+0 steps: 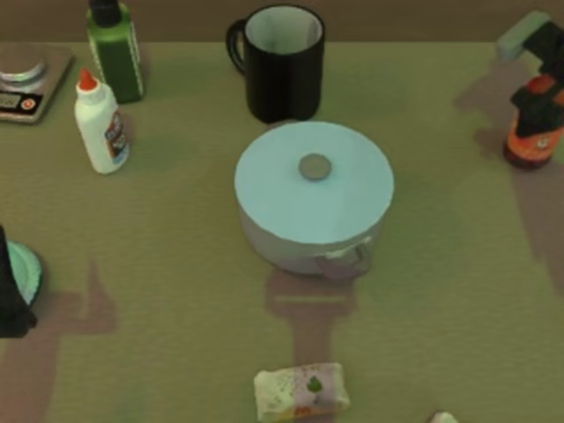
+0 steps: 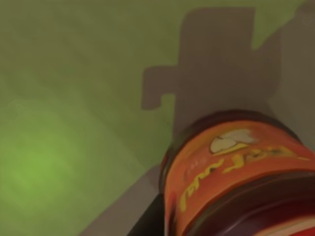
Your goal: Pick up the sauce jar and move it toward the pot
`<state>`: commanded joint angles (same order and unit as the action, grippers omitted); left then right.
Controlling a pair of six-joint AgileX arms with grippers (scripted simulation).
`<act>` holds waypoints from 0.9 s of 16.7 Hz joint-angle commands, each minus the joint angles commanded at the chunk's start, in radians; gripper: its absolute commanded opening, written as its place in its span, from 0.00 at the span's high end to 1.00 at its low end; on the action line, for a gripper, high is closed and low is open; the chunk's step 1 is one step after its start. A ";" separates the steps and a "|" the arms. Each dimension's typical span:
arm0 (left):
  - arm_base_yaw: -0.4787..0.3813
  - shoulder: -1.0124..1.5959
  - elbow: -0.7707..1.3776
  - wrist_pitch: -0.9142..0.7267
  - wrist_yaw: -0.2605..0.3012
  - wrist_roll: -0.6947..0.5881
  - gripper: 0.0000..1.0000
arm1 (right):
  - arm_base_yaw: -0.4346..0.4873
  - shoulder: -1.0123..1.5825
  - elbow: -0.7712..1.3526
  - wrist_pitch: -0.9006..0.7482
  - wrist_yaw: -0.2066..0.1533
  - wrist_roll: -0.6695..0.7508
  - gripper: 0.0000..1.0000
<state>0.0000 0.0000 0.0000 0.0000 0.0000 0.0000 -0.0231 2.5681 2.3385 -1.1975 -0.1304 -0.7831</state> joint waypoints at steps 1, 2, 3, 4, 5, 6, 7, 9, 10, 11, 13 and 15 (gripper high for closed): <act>0.000 0.000 0.000 0.000 0.000 0.000 0.00 | 0.000 0.000 0.000 0.000 0.000 0.000 0.90; 0.000 0.000 0.000 0.000 0.000 0.000 0.00 | 0.000 0.000 0.000 0.000 0.000 0.000 0.98; 0.000 0.000 0.000 0.000 0.000 0.000 0.00 | 0.000 0.000 0.000 0.000 0.000 0.000 1.00; 0.000 0.000 0.000 0.000 0.000 0.000 0.00 | 0.000 0.000 0.000 0.000 0.000 0.000 1.00; 0.000 0.000 0.000 0.000 0.000 0.000 0.00 | 0.000 0.000 0.000 0.000 0.000 0.000 1.00; 0.000 0.000 0.000 0.000 0.000 0.000 0.00 | 0.000 0.000 0.000 0.000 0.000 0.000 1.00; 0.000 0.000 0.000 0.000 0.000 0.000 0.00 | 0.000 0.000 0.000 0.000 0.000 0.000 1.00; 0.000 0.000 0.000 0.000 0.000 0.000 0.00 | 0.000 0.000 0.000 0.000 0.000 0.000 1.00; 0.000 0.000 0.000 0.000 0.000 0.000 0.00 | 0.000 0.000 0.000 0.000 0.000 0.000 1.00; 0.000 0.000 0.000 0.000 0.000 0.000 0.00 | -0.004 -0.001 0.001 0.000 0.000 0.001 1.00; 0.000 0.000 0.000 0.000 0.000 0.000 0.00 | -0.003 -0.016 -0.015 -0.001 0.000 0.001 1.00; 0.000 0.000 0.000 0.000 0.000 0.000 0.00 | -0.002 -0.074 -0.071 -0.005 0.000 0.001 1.00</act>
<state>0.0000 0.0000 0.0000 0.0000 0.0000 0.0000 -0.0248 2.4946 2.2670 -1.2026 -0.1308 -0.7817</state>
